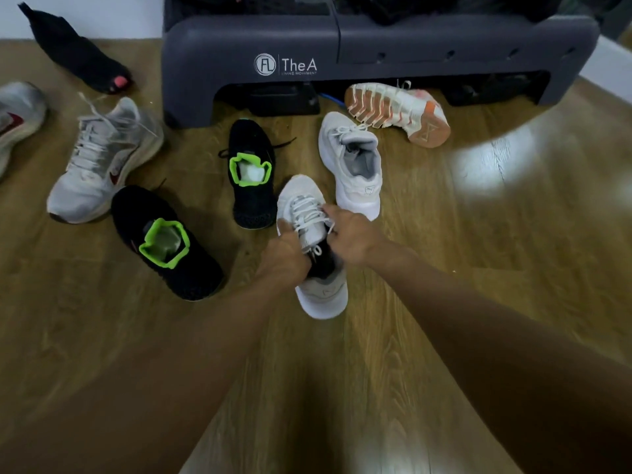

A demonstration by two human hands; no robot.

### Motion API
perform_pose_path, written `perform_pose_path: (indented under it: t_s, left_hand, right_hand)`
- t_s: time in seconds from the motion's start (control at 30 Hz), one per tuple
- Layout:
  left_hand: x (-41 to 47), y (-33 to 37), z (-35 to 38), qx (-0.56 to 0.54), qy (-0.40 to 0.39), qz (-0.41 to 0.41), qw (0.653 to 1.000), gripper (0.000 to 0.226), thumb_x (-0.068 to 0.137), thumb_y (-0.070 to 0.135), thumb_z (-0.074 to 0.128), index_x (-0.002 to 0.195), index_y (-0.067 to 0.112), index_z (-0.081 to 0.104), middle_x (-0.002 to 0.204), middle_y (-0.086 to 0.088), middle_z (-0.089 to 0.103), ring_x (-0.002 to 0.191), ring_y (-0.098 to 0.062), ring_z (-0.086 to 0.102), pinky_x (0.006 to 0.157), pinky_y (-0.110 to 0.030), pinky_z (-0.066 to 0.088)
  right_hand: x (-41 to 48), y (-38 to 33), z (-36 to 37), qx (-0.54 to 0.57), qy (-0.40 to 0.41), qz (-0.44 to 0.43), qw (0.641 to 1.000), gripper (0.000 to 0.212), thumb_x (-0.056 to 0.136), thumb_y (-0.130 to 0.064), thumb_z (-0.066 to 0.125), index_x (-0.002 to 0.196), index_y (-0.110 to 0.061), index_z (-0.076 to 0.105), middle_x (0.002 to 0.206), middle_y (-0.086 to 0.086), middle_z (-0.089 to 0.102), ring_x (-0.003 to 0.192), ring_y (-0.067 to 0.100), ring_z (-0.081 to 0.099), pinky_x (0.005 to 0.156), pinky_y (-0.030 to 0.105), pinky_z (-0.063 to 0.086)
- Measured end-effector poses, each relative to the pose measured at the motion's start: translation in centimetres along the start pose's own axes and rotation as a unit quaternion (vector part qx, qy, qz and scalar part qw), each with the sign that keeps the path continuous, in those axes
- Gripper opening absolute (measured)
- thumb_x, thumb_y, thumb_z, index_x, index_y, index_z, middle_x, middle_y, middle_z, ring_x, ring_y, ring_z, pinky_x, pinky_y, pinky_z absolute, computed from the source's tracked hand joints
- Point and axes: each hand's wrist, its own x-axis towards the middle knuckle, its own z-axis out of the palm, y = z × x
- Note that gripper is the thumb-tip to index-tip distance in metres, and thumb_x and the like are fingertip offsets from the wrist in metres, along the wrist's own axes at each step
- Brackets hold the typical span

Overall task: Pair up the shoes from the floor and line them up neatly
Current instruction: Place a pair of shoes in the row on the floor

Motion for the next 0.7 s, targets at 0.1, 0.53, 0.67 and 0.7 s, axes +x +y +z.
perform_pose_path:
  t_s: [0.1, 0.53, 0.67, 0.7]
  left_hand:
    - [2.0, 0.4, 0.3, -0.042, 0.047, 0.017, 0.998, 0.074, 0.089, 0.028, 0.059, 0.148, 0.010, 0.019, 0.126, -0.022, 0.055, 0.112, -0.040, 0.056, 0.092, -0.047, 0.048]
    - [5.7, 1.8, -0.1, -0.037, 0.112, 0.017, 0.993, 0.072, 0.092, 0.025, 0.054, 0.152, 0.012, 0.015, 0.127, -0.024, 0.052, 0.115, -0.042, 0.052, 0.087, -0.042, 0.044]
    - [5.8, 1.5, -0.3, -0.040, 0.106, 0.017, 0.993, 0.072, 0.092, 0.025, 0.052, 0.152, 0.014, 0.014, 0.126, -0.024, 0.053, 0.113, -0.043, 0.053, 0.087, -0.043, 0.045]
    - [5.6, 1.2, -0.4, -0.042, 0.106, 0.024, 0.993, 0.070, 0.091, 0.024, 0.052, 0.152, 0.016, 0.017, 0.126, -0.024, 0.053, 0.112, -0.043, 0.053, 0.087, -0.044, 0.045]
  right_hand:
    - [1.7, -0.1, -0.5, -0.040, 0.052, -0.001, 0.998, 0.055, 0.093, -0.012, 0.047, 0.146, -0.014, 0.032, 0.130, 0.017, 0.056, 0.119, 0.034, 0.051, 0.095, 0.036, 0.043]
    - [6.5, 0.8, -1.9, -0.228, 0.114, 0.093, 0.962, 0.046, 0.093, -0.030, 0.044, 0.137, -0.021, 0.032, 0.133, 0.009, 0.049, 0.125, 0.032, 0.042, 0.102, 0.054, 0.022]
    - [6.1, 0.7, -2.3, -0.144, 0.077, 0.122, 0.979, 0.056, 0.092, -0.039, 0.047, 0.141, -0.030, 0.021, 0.130, 0.007, 0.053, 0.125, 0.034, 0.043, 0.102, 0.063, 0.017]
    - [5.5, 0.9, -2.1, -0.114, 0.069, 0.121, 0.984, 0.062, 0.091, -0.044, 0.049, 0.143, -0.032, 0.017, 0.132, 0.007, 0.052, 0.126, 0.034, 0.043, 0.101, 0.062, 0.020]
